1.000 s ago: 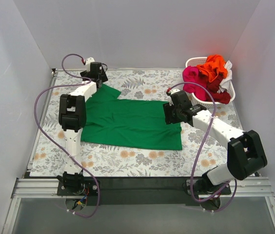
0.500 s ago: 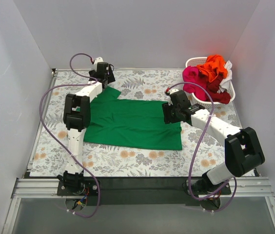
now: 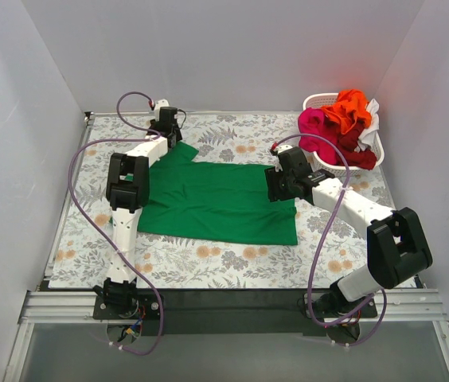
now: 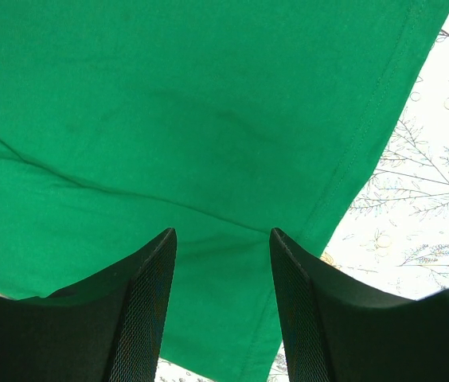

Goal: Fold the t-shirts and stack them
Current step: Fold the tshirt

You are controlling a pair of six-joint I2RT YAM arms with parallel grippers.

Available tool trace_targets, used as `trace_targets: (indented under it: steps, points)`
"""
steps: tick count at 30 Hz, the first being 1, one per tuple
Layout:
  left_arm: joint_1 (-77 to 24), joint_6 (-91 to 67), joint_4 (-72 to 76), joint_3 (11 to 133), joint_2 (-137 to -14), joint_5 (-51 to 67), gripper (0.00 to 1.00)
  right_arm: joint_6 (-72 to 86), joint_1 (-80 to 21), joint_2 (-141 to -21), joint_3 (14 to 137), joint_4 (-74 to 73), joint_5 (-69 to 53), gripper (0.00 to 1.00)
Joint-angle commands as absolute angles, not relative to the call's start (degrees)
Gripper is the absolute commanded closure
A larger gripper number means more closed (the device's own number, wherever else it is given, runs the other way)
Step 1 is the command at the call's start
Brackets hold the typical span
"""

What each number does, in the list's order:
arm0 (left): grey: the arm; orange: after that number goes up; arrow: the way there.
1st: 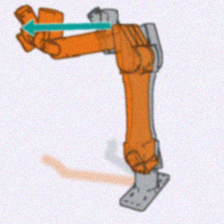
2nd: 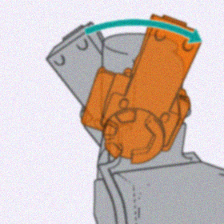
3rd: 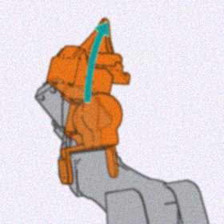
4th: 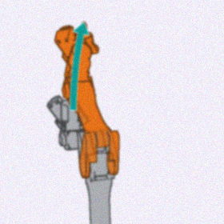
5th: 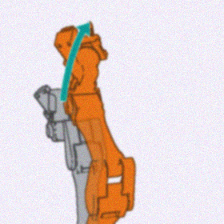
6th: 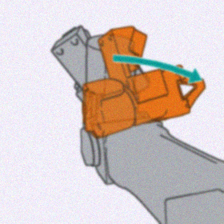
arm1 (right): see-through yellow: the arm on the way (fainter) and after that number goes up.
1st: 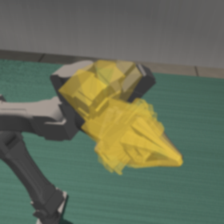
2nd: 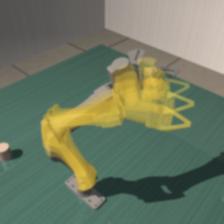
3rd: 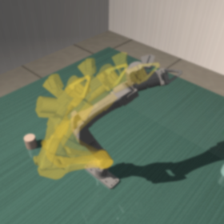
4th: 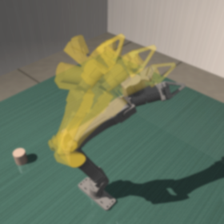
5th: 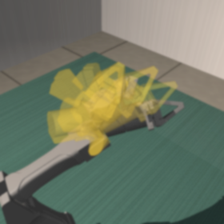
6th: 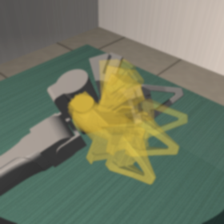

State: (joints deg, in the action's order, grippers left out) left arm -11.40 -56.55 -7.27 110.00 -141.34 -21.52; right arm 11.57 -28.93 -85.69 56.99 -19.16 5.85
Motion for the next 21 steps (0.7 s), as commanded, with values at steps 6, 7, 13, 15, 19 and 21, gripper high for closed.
trace_targets:
  steps: [6,7,13,15,19,21]
  points:
    - [-11.16,-55.99,-8.44,110.39,-141.07,-22.41,0.89,10.9,-28.65,-83.85,57.39,-17.4,6.85,0.54]
    - [-11.16,-56.16,-8.35,110.04,-140.89,-22.5,1.0,10.81,-28.57,-83.93,57.39,-17.32,7.12,0.54]
    - [-11.08,-57.74,-7.65,105.93,-136.85,-22.59,1.0,10.81,-25.23,-87.79,59.06,-16.26,8.61,0.54]
    - [-11.07,-58.27,-5.55,103.64,-133.88,-22.33,1.0,10.72,-23.21,-89.2,60.81,-15.65,8.0,0.54]
    - [-10.99,-58.27,-3.08,100.02,-130.17,-22.24,1.0,10.2,-20.92,-94.9,65.11,-14.77,7.47,0.54]
    - [-10.99,-58.27,-3.08,99.67,-129.03,-21.89,1.0,9.85,-20.04,-97.37,66.79,-13.98,6.86,0.54]
